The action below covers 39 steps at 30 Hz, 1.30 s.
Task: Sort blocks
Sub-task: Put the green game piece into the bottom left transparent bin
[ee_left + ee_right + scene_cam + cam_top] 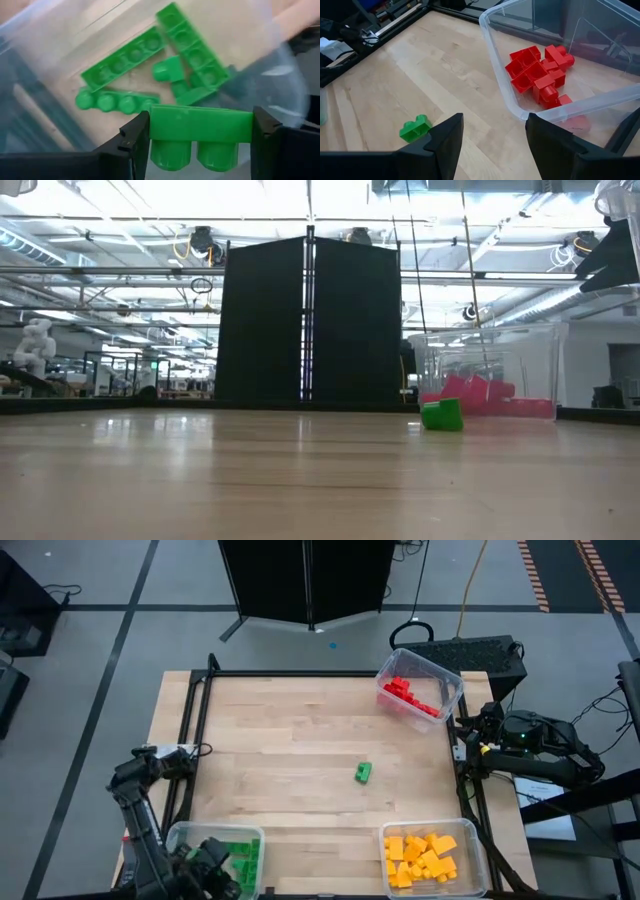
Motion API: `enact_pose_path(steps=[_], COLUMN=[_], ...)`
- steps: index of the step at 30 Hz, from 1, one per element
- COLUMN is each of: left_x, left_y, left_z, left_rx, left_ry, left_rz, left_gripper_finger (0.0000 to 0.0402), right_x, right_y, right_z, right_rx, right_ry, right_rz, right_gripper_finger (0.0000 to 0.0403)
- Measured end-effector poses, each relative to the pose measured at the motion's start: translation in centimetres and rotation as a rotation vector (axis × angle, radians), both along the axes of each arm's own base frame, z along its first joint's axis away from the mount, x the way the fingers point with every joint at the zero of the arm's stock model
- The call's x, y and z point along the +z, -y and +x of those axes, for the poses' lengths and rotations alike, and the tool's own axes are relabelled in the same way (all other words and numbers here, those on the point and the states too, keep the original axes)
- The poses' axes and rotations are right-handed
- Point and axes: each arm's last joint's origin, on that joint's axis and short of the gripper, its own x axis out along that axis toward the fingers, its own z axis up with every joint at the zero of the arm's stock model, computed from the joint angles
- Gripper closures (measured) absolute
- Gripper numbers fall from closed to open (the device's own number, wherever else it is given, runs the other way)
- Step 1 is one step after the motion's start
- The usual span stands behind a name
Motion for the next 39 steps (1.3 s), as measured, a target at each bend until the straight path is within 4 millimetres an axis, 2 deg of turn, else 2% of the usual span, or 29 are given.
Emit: enact_pose_path(steps=[5, 11, 19, 23, 27, 30, 35, 39], left_x=[-2.4, -4.5, -5.4, -5.2, -3.9, -1.9, 2.4, 5.0], left_y=[0.1, -0.9, -1.6, -2.0, -3.1, -4.6, -9.1, -13.6], left_z=[-1.2, -0.6, 0.0, 0.5, 0.8, 1.1, 1.8, 3.3], left_rx=[0.077, 0.113, 0.215, 0.237, 0.29, 0.349, 0.401, 0.425], left_ry=[-0.067, -0.128, -0.245, -0.26, -0.211, -0.105, 0.136, 0.381], left_rz=[0.063, 0.129, 0.105, 0.086, 0.057, 0.036, 0.007, 0.105], left_gripper_finger=[0.0235, 0.0234, 0.0144, 0.0122, 0.0118, 0.0118, 0.0117, 0.0116], right_x=[0.0, 0.0, 0.0, 0.0, 0.0, 0.0, 0.0, 0.0], right_y=[0.0, 0.0, 0.0, 0.0, 0.0, 0.0, 0.0, 0.0], right_z=[0.0, 0.0, 0.0, 0.0, 0.0, 0.0, 0.0, 0.0], right_rx=[0.0, -0.001, 0.0, 0.002, 0.002, 0.003, 0.003, 0.003], right_ry=[0.0, 0.0, 0.0, -0.002, -0.002, -0.002, -0.003, -0.003], right_rz=[0.0, 0.0, 0.0, -0.003, -0.005, -0.005, -0.005, -0.005], right_gripper_finger=[0.0195, 0.0195, 0.0195, 0.0195, 0.0195, 0.0195, 0.0195, 0.0195])
